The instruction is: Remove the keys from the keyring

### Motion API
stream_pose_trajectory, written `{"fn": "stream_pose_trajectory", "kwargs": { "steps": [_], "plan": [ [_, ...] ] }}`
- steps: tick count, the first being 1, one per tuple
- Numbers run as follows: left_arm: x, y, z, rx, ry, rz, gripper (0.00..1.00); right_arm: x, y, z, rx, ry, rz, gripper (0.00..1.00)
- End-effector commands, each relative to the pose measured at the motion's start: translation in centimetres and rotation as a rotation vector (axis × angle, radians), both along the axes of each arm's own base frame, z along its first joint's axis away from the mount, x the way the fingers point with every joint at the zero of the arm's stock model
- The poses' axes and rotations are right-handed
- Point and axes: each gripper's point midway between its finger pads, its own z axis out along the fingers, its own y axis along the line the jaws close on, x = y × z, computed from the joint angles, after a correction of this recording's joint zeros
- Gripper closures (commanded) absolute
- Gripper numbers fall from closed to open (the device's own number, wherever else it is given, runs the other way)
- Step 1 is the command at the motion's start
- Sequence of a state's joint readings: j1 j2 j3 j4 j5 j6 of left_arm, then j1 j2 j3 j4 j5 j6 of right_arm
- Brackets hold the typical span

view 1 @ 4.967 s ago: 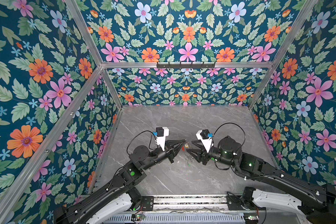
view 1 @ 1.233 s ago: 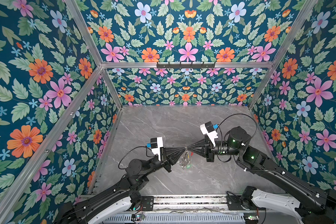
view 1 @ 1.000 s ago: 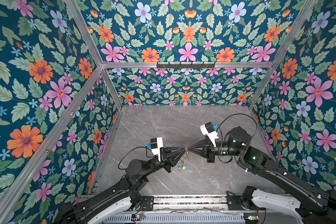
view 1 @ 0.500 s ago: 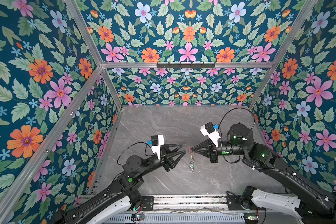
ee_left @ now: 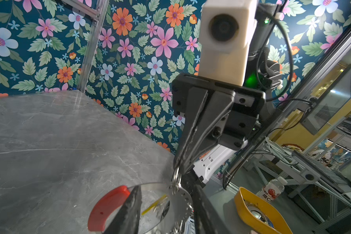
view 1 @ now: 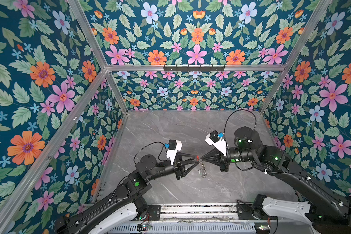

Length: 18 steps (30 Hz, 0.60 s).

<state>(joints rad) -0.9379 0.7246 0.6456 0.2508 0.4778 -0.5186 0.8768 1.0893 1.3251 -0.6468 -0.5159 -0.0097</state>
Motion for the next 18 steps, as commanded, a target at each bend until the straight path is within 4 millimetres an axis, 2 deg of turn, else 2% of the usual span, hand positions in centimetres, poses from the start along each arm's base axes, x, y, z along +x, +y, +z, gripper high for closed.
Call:
{"fn": "stream_pose_trajectory", "kwargs": {
  "steps": [1,9,18],
  "plan": [
    [-0.49,-0.36,0.19,0.006,0.0,-0.039,0.6,0.21,-0.02,-0.19,-0.027,-0.052,-0.001,1.0],
    [-1.0,-0.48,0.39,-0.005,-0.01,-0.071,0.74,0.36,0.13,-0.09,-0.024,-0.063,-0.003,1.0],
    [-1.12,-0.71,0.23,-0.003,-0.01,-0.087,0.81,0.4,0.52,-0.15,-0.024,-0.061,0.003,1.0]
  ]
}}
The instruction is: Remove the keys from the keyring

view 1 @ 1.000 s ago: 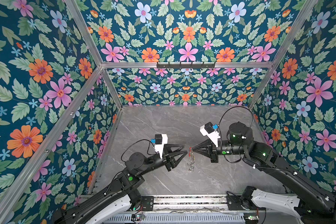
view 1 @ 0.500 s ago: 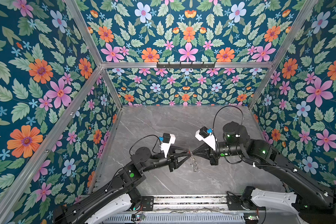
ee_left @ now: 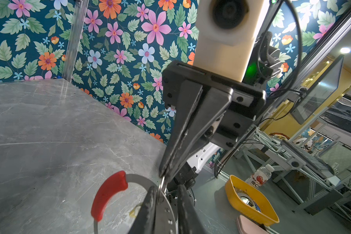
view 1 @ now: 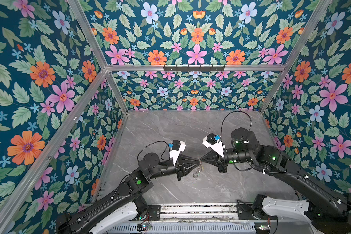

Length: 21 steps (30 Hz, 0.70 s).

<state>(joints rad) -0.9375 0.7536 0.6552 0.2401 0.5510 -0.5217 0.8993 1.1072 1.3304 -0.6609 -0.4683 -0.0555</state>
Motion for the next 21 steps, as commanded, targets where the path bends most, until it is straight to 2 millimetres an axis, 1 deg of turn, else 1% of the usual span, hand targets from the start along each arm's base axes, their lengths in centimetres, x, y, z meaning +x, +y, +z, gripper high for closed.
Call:
{"fn": "stream_pose_trajectory", "kwargs": {
  "steps": [1,14,16,18,21],
  "plan": [
    [-0.3,0.0,1.0,-0.033,-0.027,-0.014,0.82,0.1,0.3,0.6,0.016,-0.019,0.005,1.0],
    [-0.2,0.1,1.1,-0.04,-0.033,-0.008,0.96,0.2,0.4,0.5,0.02,-0.018,0.003,1.0],
    [-0.1,0.0,1.2,-0.049,-0.037,-0.007,0.99,0.3,0.5,0.7,0.033,-0.018,-0.004,1.0],
    [0.0,0.1,1.3,-0.061,-0.043,0.003,1.0,0.4,0.5,1.1,0.05,-0.019,-0.016,0.99],
    [0.3,0.4,1.9,-0.089,-0.06,0.029,1.0,0.7,0.4,2.1,0.095,-0.039,-0.045,0.72]
  ]
}}
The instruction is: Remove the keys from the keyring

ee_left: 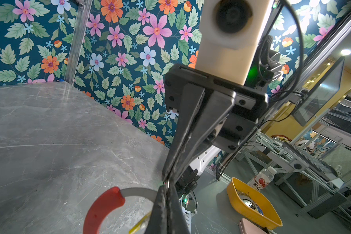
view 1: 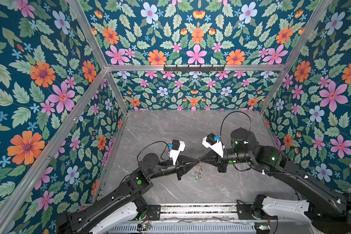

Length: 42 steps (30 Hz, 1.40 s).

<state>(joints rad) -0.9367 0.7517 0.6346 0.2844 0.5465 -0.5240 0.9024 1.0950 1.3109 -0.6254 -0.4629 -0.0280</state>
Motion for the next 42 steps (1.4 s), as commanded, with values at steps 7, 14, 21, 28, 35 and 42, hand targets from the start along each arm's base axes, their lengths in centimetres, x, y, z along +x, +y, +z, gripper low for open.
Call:
{"fn": "stream_pose_trajectory", "kwargs": {
  "steps": [7,14,21,28,35,42],
  "plan": [
    [0.9,2.3,4.0,-0.18,-0.138,0.134,1.0,1.6,-1.8,4.0,0.238,-0.134,-0.176,0.52],
    [0.4,2.9,5.7,-0.251,-0.193,0.14,1.0,1.4,-1.2,1.1,0.248,-0.1,-0.169,0.51],
    [0.2,3.0,6.0,-0.288,-0.209,0.13,1.0,0.6,0.7,0.3,0.261,-0.103,-0.105,0.48],
    [0.3,2.7,5.8,-0.293,-0.195,0.116,1.0,0.8,1.6,0.1,0.244,-0.122,-0.106,0.47],
    [0.4,2.7,5.7,-0.3,-0.184,0.12,1.0,1.0,2.1,0.2,0.233,-0.145,-0.124,0.48],
    [0.4,2.7,5.5,-0.299,-0.179,0.122,1.0,1.0,2.2,0.2,0.224,-0.145,-0.123,0.6]
  ]
}}
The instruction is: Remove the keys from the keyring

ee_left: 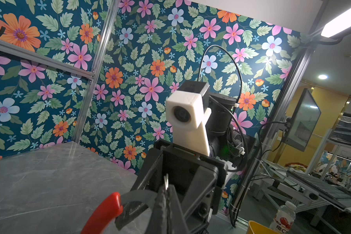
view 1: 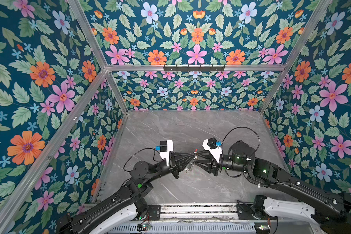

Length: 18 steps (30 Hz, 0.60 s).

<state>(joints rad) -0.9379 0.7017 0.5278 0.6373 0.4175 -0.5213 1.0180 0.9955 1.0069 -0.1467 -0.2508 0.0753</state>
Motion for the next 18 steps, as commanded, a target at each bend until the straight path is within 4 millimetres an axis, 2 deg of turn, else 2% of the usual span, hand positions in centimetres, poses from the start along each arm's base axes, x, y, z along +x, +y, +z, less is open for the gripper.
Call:
{"fn": "stream_pose_trajectory", "kwargs": {
  "steps": [1,12,18],
  "plan": [
    [-0.3,0.4,1.0,-0.041,-0.026,-0.003,1.0,0.1,0.1,0.9,0.022,-0.022,-0.002,0.61],
    [-0.2,0.4,0.9,-0.023,-0.031,0.007,1.0,-0.5,-0.1,0.3,-0.029,-0.015,0.018,1.0],
    [-0.4,0.3,0.7,0.003,-0.04,0.005,1.0,-1.0,-0.8,-0.1,-0.081,0.004,0.031,1.0]
  ]
}}
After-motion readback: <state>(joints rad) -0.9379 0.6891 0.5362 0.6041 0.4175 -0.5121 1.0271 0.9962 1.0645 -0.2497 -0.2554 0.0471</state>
